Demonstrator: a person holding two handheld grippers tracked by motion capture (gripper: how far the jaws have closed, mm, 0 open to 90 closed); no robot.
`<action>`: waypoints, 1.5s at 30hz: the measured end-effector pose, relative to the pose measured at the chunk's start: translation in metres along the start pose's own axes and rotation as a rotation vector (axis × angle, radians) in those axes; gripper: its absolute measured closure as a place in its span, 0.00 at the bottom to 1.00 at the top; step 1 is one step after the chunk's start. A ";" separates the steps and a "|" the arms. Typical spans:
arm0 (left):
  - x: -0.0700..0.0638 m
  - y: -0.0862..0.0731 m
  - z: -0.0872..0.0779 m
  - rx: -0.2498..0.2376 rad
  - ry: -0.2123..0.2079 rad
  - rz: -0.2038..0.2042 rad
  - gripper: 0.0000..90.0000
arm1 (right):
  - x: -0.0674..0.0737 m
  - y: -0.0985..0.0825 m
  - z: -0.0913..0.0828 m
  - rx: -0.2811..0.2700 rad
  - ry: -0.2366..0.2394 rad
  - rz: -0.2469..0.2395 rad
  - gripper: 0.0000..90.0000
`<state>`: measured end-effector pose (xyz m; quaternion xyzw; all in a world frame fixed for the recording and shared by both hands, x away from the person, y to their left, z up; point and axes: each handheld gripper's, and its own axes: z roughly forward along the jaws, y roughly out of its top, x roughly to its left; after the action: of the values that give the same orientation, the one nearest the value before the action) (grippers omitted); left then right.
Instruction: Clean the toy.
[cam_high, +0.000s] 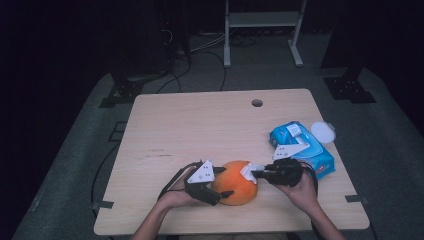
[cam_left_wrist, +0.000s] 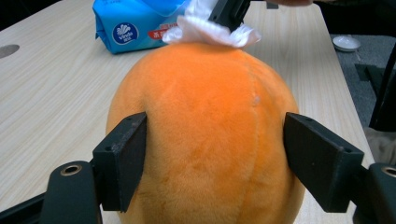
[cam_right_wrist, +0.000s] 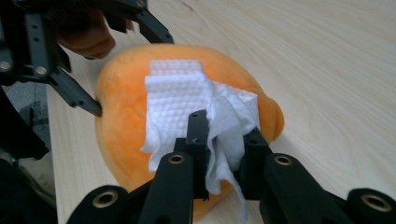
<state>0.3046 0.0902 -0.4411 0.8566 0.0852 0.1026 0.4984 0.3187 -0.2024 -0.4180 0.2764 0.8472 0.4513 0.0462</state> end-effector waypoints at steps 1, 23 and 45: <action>0.000 0.000 0.000 0.001 0.000 0.000 0.27 | -0.003 -0.001 0.000 0.009 -0.007 0.005 0.86; 0.001 0.012 0.005 0.007 0.037 -0.057 0.26 | 0.024 0.010 -0.005 0.006 -0.021 -0.111 0.86; 0.004 0.007 0.008 -0.008 0.033 -0.111 0.18 | 0.024 0.011 -0.010 0.003 -0.018 -0.140 0.86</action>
<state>0.3112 0.0810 -0.4382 0.8467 0.1400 0.0892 0.5055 0.3003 -0.1929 -0.3988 0.2204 0.8648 0.4431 0.0849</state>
